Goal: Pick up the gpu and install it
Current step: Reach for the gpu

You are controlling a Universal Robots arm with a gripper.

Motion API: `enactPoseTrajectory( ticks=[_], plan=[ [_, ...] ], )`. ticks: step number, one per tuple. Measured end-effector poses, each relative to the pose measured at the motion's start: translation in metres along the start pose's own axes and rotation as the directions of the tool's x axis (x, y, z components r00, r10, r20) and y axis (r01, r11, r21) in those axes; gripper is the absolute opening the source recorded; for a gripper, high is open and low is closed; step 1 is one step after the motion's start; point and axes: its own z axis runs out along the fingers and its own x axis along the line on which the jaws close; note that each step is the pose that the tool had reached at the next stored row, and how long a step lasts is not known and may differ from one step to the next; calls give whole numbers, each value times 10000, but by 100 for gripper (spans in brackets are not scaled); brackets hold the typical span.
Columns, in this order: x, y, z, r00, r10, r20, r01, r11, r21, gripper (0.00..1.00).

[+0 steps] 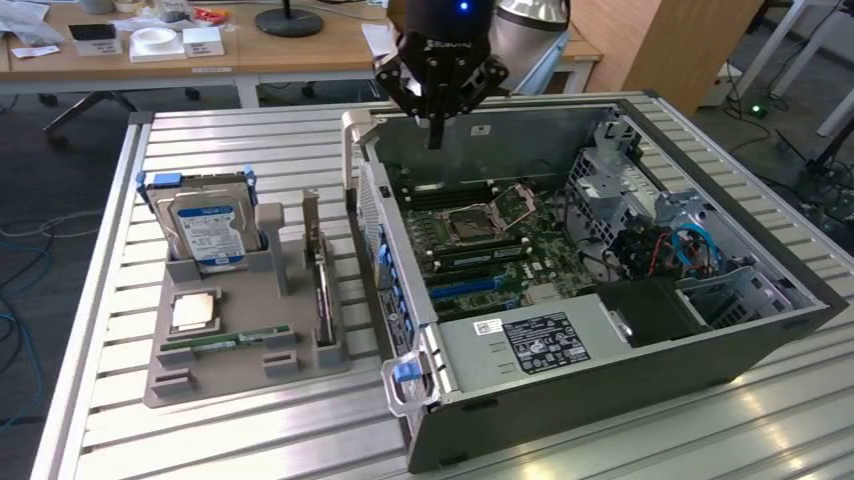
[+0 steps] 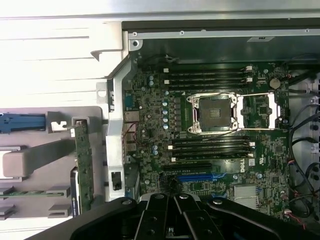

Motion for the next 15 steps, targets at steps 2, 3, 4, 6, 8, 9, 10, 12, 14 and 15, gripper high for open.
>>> enactPoseTrajectory(
  ticks=[2, 3, 4, 6, 8, 9, 10, 12, 14, 15],
  plan=[
    [22, -2, 0, 10000, 0, 0, 0, 10000, 0, 11],
    [36, -3, 0, 10000, 1, 0, -1, 10000, 0, 11],
    [50, -4, 0, 10000, 0, 0, 0, 10000, 0, 11],
    [75, -6, 0, 10000, 0, 0, 0, 10000, 0, 11],
    [100, -8, 1, 10000, 0, 0, 0, 10000, 0, 11],
    [113, -9, 1, 10000, 0, 0, 0, 10000, 0, 11],
    [125, -10, 1, 10000, 0, 0, 0, 10000, 0, 11],
    [151, -11, 1, 10000, 0, 0, 0, 10000, 0, 11],
    [178, -13, 2, 10000, 1, 0, -1, 10000, 0, 11],
    [189, -14, 2, 10000, 1, 0, -1, 10000, 0, 11]
  ],
)
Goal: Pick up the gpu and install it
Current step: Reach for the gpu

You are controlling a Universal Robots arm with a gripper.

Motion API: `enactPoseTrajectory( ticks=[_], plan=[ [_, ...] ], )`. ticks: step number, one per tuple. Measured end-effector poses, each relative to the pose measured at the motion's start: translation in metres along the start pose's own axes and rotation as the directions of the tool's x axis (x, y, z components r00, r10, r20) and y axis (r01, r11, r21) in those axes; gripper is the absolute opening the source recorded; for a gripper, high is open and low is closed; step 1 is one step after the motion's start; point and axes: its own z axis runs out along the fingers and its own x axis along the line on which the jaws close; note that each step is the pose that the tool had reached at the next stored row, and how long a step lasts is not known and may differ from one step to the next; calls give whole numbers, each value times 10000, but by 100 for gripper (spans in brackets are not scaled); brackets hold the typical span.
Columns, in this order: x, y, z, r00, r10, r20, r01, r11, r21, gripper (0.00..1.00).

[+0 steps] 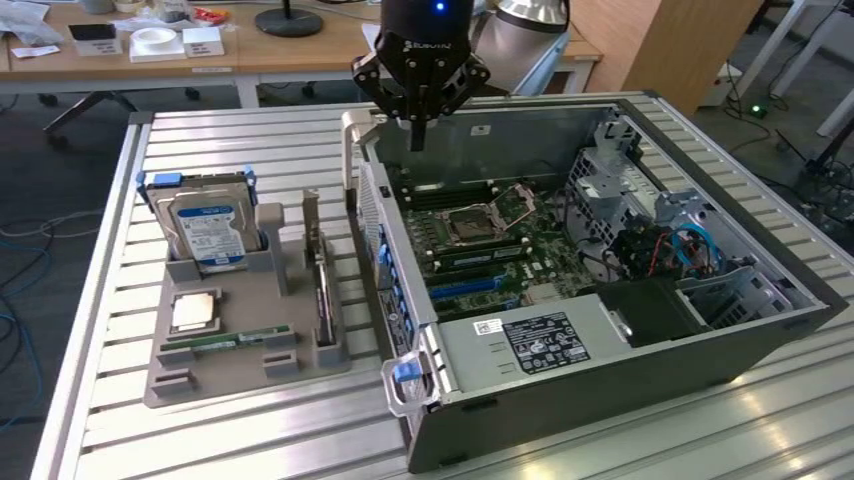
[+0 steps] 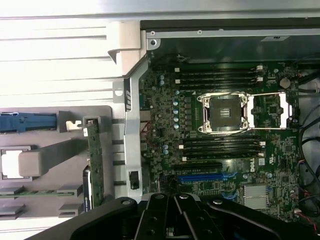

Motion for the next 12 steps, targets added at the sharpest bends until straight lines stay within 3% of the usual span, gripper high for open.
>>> enactPoseTrajectory(
  ticks=[12],
  plan=[
    [161, -12, 5, 10000, 0, 0, 0, 10000, 0, 11]
  ],
)
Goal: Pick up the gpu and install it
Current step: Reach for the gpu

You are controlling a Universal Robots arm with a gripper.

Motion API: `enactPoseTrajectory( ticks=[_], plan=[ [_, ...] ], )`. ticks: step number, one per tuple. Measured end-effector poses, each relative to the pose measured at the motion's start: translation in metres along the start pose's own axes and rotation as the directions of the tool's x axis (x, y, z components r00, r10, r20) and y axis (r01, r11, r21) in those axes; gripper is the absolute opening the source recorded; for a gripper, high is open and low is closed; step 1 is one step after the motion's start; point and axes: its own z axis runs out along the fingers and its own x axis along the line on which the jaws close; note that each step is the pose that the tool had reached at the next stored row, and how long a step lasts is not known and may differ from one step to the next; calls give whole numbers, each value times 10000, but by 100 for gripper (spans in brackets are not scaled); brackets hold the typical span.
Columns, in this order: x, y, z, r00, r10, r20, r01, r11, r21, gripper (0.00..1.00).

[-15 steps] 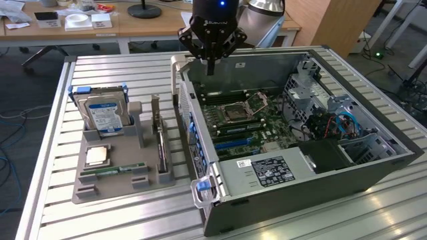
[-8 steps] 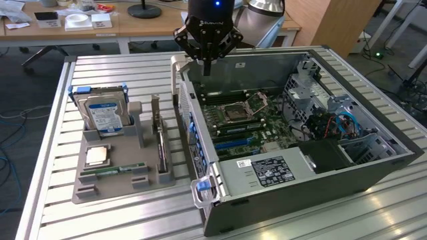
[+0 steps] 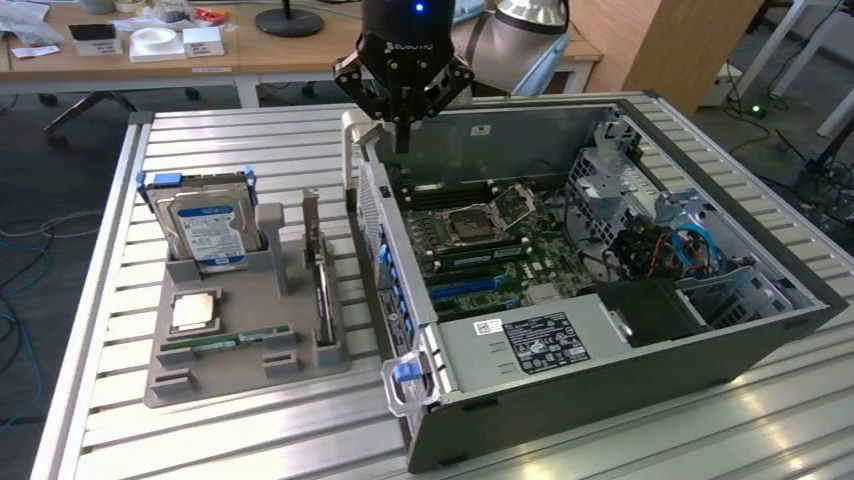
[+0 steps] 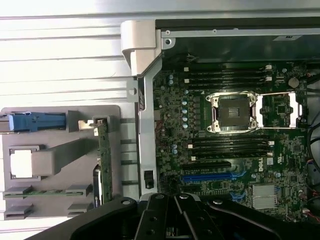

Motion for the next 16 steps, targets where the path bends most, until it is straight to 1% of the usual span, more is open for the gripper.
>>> enactPoseTrajectory(
  ticks=[9, 16],
  plan=[
    [168, -13, 6, 10000, -1, 0, 1, 10000, 0, 11],
    [327, -25, 11, 10000, -2, 1, 2, 10000, -1, 11]
  ],
)
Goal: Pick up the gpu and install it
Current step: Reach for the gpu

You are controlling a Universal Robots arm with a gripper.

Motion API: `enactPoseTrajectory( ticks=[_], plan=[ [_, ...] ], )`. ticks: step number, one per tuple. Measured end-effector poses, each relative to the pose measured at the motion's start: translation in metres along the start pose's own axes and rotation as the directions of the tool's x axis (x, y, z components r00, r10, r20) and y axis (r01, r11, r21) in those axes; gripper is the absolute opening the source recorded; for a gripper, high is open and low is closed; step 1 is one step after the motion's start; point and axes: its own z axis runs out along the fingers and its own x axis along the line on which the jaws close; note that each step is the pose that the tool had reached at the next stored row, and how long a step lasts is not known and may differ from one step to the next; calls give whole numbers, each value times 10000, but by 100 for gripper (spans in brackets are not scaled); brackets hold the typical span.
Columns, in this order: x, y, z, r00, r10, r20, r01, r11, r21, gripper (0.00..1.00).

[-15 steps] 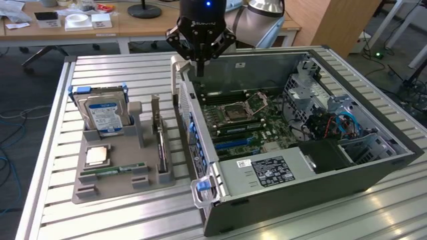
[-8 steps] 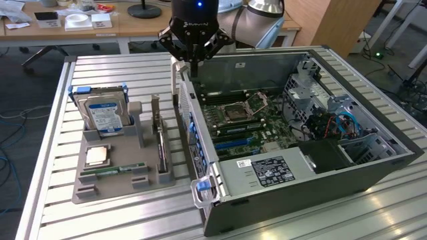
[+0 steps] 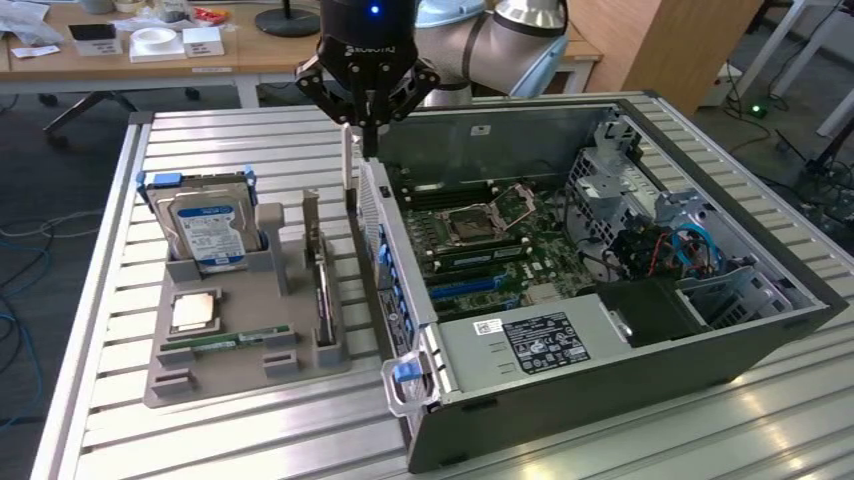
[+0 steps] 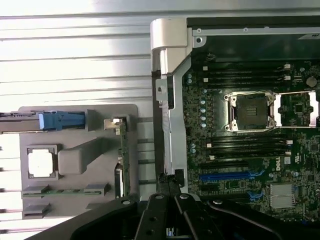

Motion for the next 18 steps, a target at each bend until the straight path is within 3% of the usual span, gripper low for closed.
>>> enactPoseTrajectory(
  ticks=[18],
  plan=[
    [412, -32, 16, 10000, 1, -1, -1, 10000, 1, 11]
  ],
)
